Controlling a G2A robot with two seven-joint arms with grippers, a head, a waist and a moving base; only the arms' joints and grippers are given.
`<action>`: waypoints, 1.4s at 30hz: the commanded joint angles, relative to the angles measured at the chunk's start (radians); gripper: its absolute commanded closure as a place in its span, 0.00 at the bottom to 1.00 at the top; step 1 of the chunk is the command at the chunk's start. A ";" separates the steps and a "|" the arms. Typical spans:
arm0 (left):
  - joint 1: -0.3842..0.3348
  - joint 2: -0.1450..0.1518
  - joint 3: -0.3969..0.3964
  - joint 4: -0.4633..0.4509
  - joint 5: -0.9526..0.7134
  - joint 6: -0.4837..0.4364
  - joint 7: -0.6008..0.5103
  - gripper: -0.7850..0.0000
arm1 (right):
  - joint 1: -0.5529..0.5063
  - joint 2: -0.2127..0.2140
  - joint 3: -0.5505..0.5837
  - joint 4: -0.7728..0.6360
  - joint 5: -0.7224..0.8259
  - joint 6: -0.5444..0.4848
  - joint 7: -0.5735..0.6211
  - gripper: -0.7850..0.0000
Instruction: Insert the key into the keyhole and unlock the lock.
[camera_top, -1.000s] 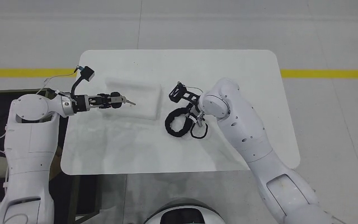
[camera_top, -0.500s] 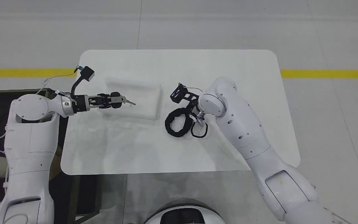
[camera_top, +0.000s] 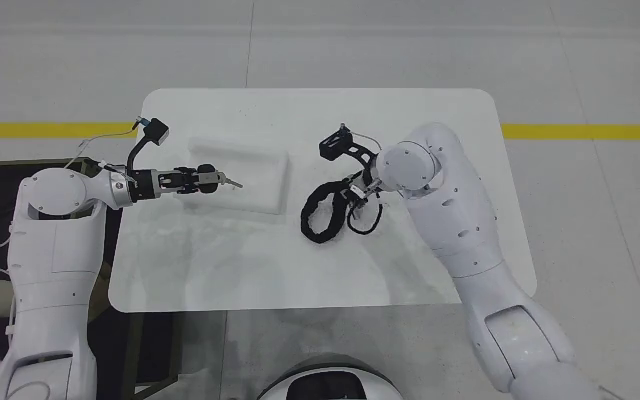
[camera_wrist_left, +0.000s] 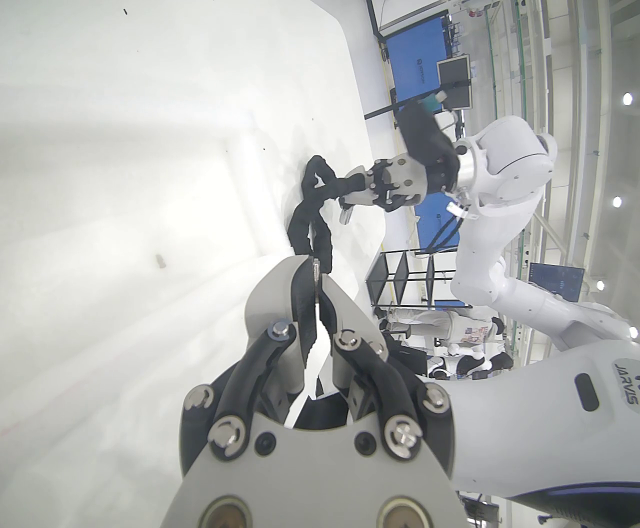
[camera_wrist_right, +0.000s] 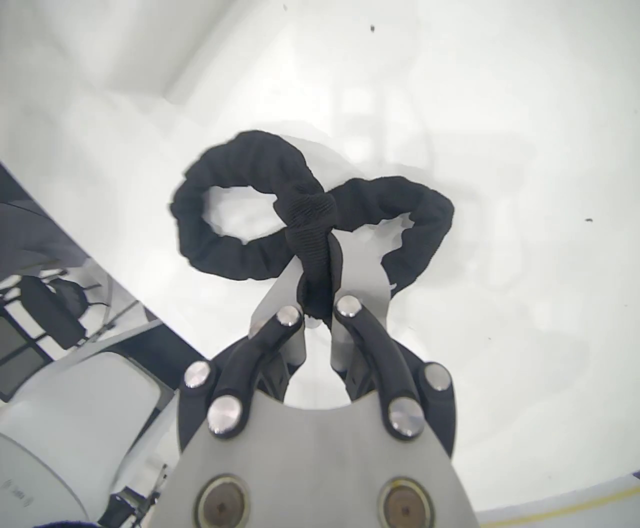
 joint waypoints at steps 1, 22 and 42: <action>0.000 0.000 0.000 0.000 0.000 0.000 0.000 1.00 | -0.037 0.007 0.038 -0.056 0.024 -0.014 0.006 1.00; 0.000 0.000 0.000 0.000 0.000 0.000 0.000 1.00 | -0.451 0.019 0.347 -0.345 0.717 0.187 -0.462 1.00; 0.085 -0.014 0.014 -0.104 -0.050 0.007 0.224 1.00 | -0.582 0.017 0.312 -0.297 0.962 0.112 -0.680 1.00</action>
